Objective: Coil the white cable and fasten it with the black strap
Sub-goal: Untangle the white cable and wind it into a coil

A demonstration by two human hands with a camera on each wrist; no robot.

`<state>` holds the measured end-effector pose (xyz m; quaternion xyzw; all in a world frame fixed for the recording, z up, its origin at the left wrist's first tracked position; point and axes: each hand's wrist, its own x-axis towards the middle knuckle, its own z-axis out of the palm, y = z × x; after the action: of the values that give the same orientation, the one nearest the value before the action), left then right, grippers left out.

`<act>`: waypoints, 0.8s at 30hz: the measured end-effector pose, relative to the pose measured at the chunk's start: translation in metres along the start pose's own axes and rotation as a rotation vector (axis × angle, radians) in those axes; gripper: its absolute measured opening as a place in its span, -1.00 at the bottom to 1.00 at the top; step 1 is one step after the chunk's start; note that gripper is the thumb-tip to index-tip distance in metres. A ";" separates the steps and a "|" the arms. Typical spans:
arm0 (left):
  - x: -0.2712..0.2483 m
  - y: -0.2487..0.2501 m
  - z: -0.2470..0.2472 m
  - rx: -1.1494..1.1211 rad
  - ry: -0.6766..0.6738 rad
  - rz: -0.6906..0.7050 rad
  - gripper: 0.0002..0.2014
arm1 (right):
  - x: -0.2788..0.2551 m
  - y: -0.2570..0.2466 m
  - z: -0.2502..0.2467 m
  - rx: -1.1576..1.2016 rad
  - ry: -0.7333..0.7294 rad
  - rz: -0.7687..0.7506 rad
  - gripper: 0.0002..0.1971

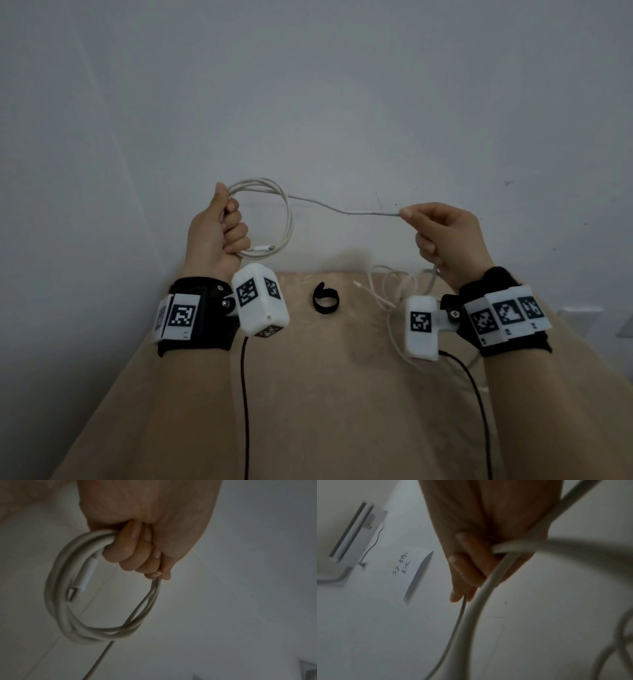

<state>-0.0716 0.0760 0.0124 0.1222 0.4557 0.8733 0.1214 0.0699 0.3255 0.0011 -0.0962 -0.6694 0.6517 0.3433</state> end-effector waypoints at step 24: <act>-0.014 -0.020 0.043 0.339 -0.413 -0.085 -0.61 | -0.013 -0.012 0.056 -0.057 -0.179 0.085 -0.69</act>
<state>-0.0421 0.1155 0.0183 0.2970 0.5660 0.7350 0.2263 0.0508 0.2714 0.0132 -0.0756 -0.7110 0.6524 0.2513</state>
